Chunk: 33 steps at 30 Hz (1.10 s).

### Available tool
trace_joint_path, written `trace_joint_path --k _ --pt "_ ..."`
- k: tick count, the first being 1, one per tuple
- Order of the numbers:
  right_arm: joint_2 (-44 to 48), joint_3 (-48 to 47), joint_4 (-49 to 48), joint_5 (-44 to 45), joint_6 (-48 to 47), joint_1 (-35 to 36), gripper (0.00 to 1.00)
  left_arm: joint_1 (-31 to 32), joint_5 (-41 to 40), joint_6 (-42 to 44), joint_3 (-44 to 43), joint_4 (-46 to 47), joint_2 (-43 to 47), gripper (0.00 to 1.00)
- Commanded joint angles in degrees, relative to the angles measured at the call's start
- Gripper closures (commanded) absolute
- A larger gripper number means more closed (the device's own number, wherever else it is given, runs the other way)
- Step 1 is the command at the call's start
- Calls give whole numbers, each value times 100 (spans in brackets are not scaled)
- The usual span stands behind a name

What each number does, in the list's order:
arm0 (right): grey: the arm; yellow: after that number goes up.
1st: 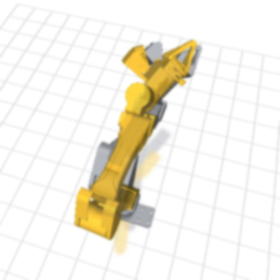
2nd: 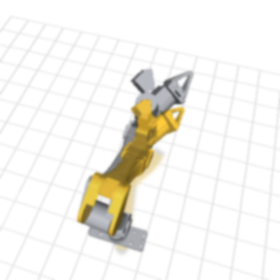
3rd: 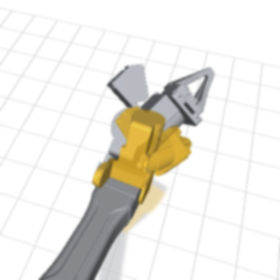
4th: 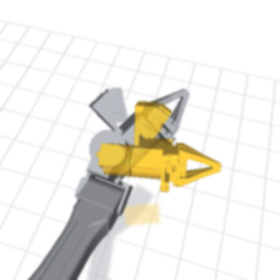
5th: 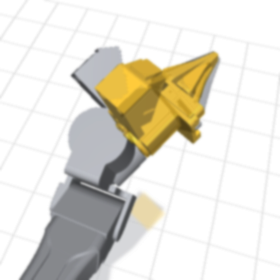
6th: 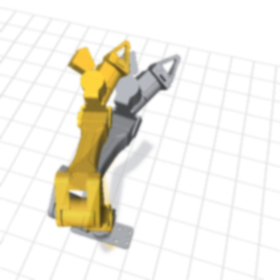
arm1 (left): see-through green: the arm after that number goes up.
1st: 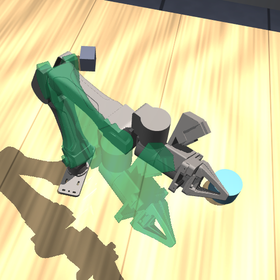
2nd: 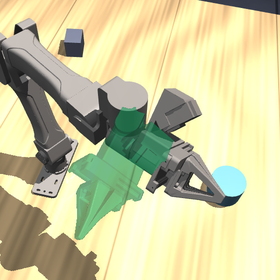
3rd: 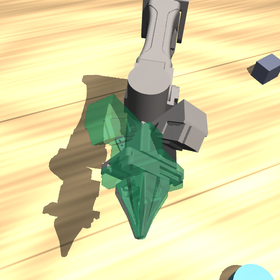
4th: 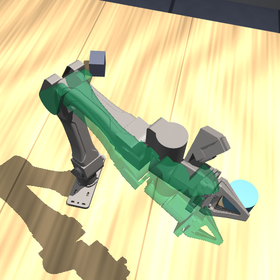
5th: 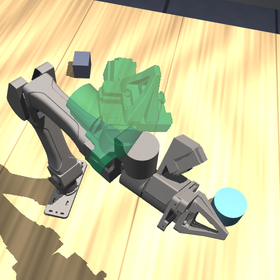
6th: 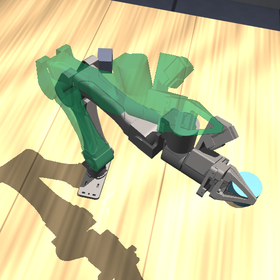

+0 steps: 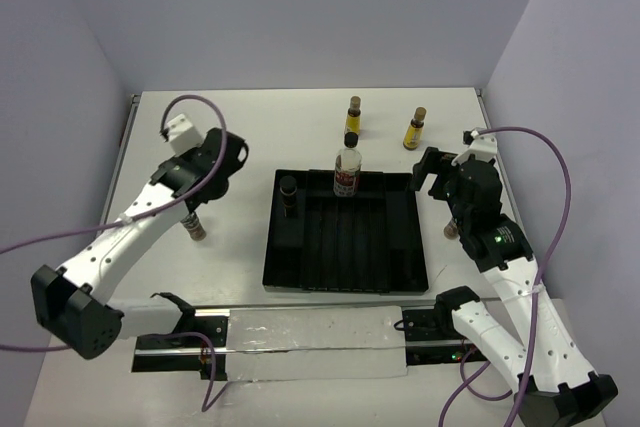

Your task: Organize the condiment bottles

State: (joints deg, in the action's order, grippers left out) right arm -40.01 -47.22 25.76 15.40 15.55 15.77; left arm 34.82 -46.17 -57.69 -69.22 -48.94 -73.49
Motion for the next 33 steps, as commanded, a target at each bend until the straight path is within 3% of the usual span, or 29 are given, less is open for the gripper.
trace_joint_path --k 1,5,10,24,33 --pt "-38 49 -269 -65 -8 14 0 -522 -20 -452 542 -517 720 1" --pt "-85 56 -324 -133 -8 14 0 -898 -173 -582 855 -673 960 0" --pt "-115 5 -310 -170 -8 14 0 -1532 152 -403 1312 -536 594 0" --pt "-129 28 -327 -212 -8 14 0 -1671 1143 -145 2124 491 576 1" --pt "-96 20 -298 -186 -8 14 0 -1671 1127 -304 2330 493 523 19"
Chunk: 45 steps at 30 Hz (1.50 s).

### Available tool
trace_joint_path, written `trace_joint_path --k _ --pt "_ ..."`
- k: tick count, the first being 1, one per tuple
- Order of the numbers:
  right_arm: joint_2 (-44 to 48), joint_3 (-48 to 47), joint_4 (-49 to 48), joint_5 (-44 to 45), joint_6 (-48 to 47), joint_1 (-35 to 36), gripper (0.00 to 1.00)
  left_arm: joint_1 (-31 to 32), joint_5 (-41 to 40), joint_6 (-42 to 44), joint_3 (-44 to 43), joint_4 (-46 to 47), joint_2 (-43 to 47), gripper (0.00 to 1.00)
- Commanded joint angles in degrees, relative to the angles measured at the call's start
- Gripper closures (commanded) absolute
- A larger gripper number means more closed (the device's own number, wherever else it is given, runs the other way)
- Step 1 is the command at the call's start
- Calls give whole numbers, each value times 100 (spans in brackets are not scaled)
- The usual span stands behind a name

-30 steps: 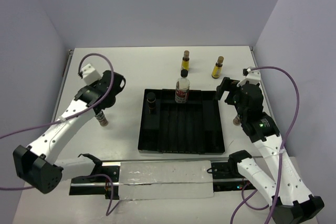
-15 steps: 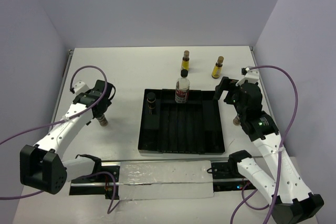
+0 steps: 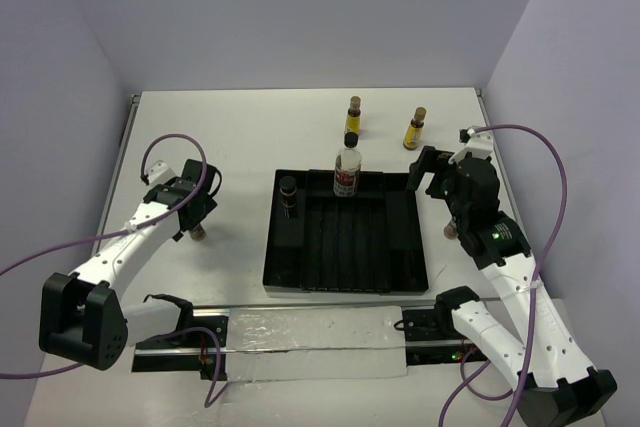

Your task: Organize the condiment bottles

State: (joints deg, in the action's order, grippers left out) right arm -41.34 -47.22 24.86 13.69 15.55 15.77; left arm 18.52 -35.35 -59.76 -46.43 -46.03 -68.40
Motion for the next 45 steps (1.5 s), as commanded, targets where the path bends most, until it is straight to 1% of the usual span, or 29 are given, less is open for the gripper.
trace_joint_path --k 1,3,7,8,9,11,12,15,16,19,22,24,26,30,33,36,39,45 --pt "29 19 -200 -16 -8 12 0 -42 44 -98 82 209 31 21" --pt "29 10 -192 -17 -8 6 0 -42 35 -105 90 218 69 26" --pt "19 13 -210 -44 -8 7 0 -42 -27 -104 65 196 123 42" --pt "13 19 -210 -50 -8 13 0 -42 -33 -98 41 185 117 52" --pt "5 13 -195 -51 -8 14 0 -42 -48 -82 15 168 109 59" --pt "3 2 -187 -60 -8 17 0 -42 -68 -14 -66 131 116 85" --pt "3 2 -184 -60 -8 14 0 -42 -78 8 -94 112 116 89" --pt "21 4 -195 -53 -8 14 0 14 -115 284 -377 17 179 90" --pt "21 9 -206 -65 -8 14 0 152 -167 503 -630 -58 225 90" --pt "-11 34 -257 -109 -8 14 0 719 -104 1104 -1204 40 331 90" --pt "-52 29 -271 -158 -8 14 0 1428 -15 1407 -1677 138 223 90" --pt "-56 20 -251 -160 -8 8 0 1939 45 1493 -2016 147 -1 90" --pt "-6 20 -219 -104 -8 14 0 2323 107 1503 -2248 148 -262 90" --pt "70 2 -169 -19 -8 14 0 2906 314 1555 -2400 456 -646 90" --pt "73 -19 -140 15 -8 14 0 3230 383 1506 -2514 555 -981 90" --pt "65 -15 -122 42 -8 11 0 3477 273 1390 -2659 482 -1368 90" --pt "73 4 -132 46 -8 14 0 3609 222 1326 -2633 499 -1544 90" --pt "82 -6 -109 72 -8 14 0 3707 353 1296 -2389 886 -1773 90"
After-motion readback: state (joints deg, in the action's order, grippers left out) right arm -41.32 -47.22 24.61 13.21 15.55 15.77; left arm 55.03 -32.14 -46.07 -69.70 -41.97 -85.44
